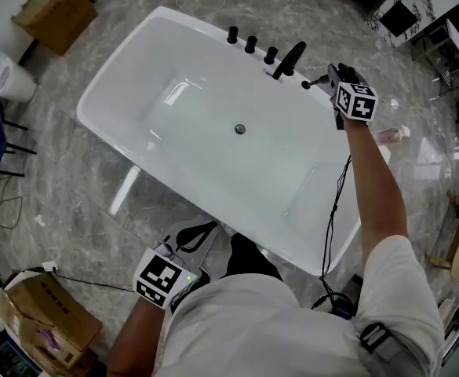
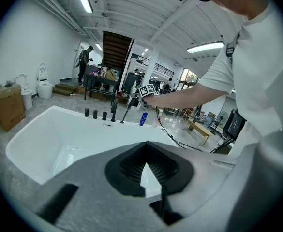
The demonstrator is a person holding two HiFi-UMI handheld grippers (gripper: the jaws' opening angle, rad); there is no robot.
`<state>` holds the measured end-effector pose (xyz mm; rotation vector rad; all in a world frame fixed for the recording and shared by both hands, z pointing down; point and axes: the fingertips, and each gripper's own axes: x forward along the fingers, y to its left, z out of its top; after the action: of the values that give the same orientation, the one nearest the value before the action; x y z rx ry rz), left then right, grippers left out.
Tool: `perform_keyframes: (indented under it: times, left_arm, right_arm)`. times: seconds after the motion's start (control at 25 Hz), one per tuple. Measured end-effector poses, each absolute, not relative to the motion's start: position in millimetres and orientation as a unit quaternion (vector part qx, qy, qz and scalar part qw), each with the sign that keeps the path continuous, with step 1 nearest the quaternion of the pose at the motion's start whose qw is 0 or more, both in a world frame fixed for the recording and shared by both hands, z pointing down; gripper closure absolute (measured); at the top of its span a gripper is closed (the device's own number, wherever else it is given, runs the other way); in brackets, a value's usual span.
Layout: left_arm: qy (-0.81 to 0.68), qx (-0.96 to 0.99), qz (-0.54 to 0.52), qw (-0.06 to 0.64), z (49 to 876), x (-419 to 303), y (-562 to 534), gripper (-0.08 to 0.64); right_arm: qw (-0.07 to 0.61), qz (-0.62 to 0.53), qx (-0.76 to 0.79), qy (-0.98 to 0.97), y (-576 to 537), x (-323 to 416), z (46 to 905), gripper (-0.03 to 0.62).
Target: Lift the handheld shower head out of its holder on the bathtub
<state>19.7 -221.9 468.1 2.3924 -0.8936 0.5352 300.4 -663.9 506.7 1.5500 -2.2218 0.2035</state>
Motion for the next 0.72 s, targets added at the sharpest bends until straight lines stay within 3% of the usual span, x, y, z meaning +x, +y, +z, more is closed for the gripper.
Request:
perform_keyframes:
  times: [0.72]
  left_arm:
    - [-0.322,0.9,0.175,0.236,443,2,-168,0.554]
  right_arm:
    - [0.187,0.034,0.552,-0.812,-563,281,415,0.462]
